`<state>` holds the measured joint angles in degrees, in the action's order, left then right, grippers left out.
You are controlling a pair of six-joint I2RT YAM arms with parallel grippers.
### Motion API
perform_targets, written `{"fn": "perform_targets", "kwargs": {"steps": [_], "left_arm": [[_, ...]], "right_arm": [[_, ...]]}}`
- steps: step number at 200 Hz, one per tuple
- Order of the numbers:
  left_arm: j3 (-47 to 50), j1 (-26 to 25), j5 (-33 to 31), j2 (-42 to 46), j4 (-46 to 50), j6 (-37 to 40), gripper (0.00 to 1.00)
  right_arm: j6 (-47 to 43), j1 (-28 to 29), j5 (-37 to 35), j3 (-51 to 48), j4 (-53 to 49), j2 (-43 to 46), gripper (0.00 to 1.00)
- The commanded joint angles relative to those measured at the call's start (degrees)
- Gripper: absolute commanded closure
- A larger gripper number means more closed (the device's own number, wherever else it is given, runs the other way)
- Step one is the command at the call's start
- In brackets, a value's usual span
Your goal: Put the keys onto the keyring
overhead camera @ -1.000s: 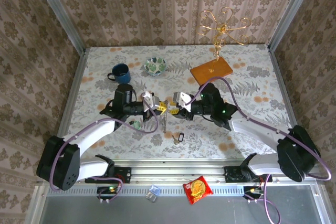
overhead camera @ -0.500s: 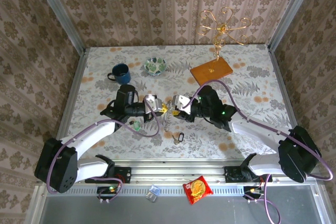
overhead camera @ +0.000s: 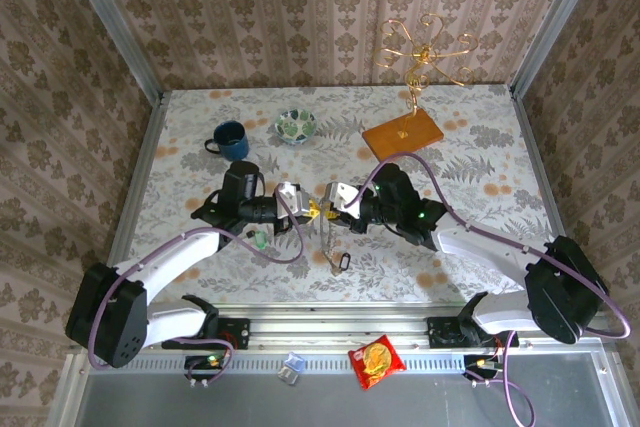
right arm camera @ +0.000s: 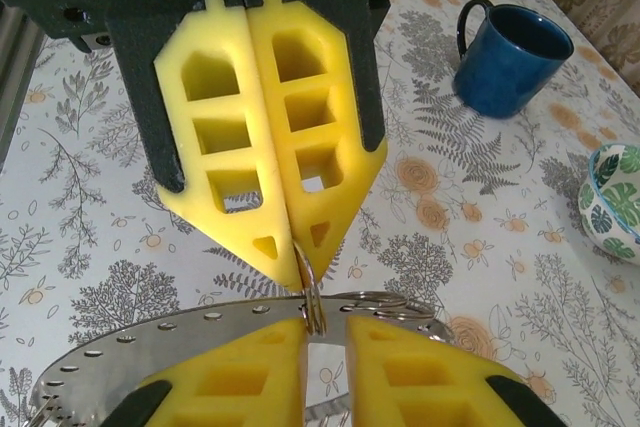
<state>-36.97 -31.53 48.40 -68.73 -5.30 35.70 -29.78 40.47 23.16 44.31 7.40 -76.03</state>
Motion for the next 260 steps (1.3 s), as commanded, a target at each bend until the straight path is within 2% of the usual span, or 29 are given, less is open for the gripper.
{"fn": "perform_targets", "kwargs": {"steps": [1,54,84,108,132,195,228,240,250,260], "left_arm": [[-2.18,-0.46,2.59,0.22,0.95,1.78,1.0],[-2.31,-0.46,2.97,-0.01,1.81,2.33,1.0],[-2.22,-0.46,2.92,0.01,2.04,2.45,1.0],[-2.03,-0.46,2.65,-0.08,1.72,2.06,1.0],[-1.55,-0.46,2.08,-0.33,1.19,1.65,0.93],[-0.64,-0.46,1.1,-0.84,0.65,1.47,0.88],[-1.04,-0.46,0.59,-0.71,2.02,2.21,1.0],[-1.02,-0.46,0.3,-0.46,2.05,2.23,1.0],[-1.17,-0.46,-0.47,-0.13,1.93,1.84,1.0],[-1.22,-0.46,-2.12,0.47,1.48,0.33,1.0]], "right_arm": [[0.08,0.56,1.48,2.17,1.04,-0.77,0.86],[0.63,0.55,3.64,2.88,0.51,-1.51,0.89],[0.72,0.58,4.65,3.32,-0.01,-1.97,1.0],[1.12,0.53,5.94,3.49,0.14,-2.2,1.0],[2.36,0.58,6.78,3.3,1.83,-2.37,1.0],[4.42,0.58,8.14,2.8,4.26,-2.63,1.0],[4.31,0.58,7.67,2.66,4.13,-2.72,1.0],[4.59,0.53,6.12,2.31,4.36,-2.5,1.0],[5.56,0.4,3.66,1.35,5.21,-1.76,0.87],[6.85,0.01,1.25,0.02,5.78,-0.6,0.8]]}}
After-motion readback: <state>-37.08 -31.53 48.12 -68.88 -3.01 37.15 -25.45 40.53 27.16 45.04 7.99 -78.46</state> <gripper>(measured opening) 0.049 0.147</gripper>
